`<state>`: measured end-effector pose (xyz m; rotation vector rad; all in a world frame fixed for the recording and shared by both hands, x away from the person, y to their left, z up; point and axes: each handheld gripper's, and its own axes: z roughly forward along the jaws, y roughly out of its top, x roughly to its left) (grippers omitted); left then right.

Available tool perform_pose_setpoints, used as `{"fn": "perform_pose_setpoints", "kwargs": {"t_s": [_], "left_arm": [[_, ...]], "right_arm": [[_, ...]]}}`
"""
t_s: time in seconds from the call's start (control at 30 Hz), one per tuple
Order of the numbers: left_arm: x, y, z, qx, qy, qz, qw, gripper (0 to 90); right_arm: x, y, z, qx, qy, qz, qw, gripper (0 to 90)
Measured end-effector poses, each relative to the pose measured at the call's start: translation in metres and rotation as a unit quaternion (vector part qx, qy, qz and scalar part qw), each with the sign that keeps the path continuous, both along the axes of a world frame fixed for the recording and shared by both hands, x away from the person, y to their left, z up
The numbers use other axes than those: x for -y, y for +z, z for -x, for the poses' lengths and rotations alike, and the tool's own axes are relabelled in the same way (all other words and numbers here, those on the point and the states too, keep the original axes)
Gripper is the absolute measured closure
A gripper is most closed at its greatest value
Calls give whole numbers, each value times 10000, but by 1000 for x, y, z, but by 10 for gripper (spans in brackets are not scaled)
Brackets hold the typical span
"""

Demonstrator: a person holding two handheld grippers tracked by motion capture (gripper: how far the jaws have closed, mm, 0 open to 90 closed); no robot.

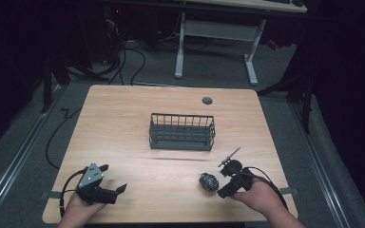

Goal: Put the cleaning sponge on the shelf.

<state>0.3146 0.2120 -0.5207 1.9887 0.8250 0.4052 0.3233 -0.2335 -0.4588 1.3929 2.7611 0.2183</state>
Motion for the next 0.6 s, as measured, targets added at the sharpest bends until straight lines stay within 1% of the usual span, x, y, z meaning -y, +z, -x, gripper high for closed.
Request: {"fn": "perform_pose_setpoints", "kwargs": {"t_s": [0.07, 0.17, 0.23, 0.27, 0.33, 0.37, 0.4, 0.53, 0.6], "left_arm": [[0, 0, 0, 1, 2, 6, 10000, 8], [0, 0, 0, 7, 4, 13, 10000, 8], [-1, 0, 0, 1, -1, 12, 10000, 8], [-1, 1, 0, 1, -6, 12, 10000, 8], [-1, 1, 0, 4, -6, 11, 10000, 8], [-1, 1, 0, 4, -6, 13, 10000, 8], [-1, 1, 0, 4, -6, 13, 10000, 8], [0, 1, 0, 7, -4, -3, 10000, 8], [0, 1, 0, 9, -4, -4, 10000, 8]], "right_arm": [[-2, 0, 0, -3, 18, 13, 10000, 215], [-11, -2, -2, -23, 118, -40, 9999, 210], [-13, -2, -2, -40, 87, -41, 9999, 209], [-16, -3, -4, -10, 169, -30, 9999, 210], [-18, -3, -4, -28, 158, -46, 9999, 211], [-22, -4, -6, 33, 240, -61, 9997, 217], [-23, -4, -6, 19, 219, -69, 9997, 218], [-29, -6, -9, 67, 318, -53, 9995, 237], [-31, -7, -9, 47, 281, -59, 9996, 245]]}}
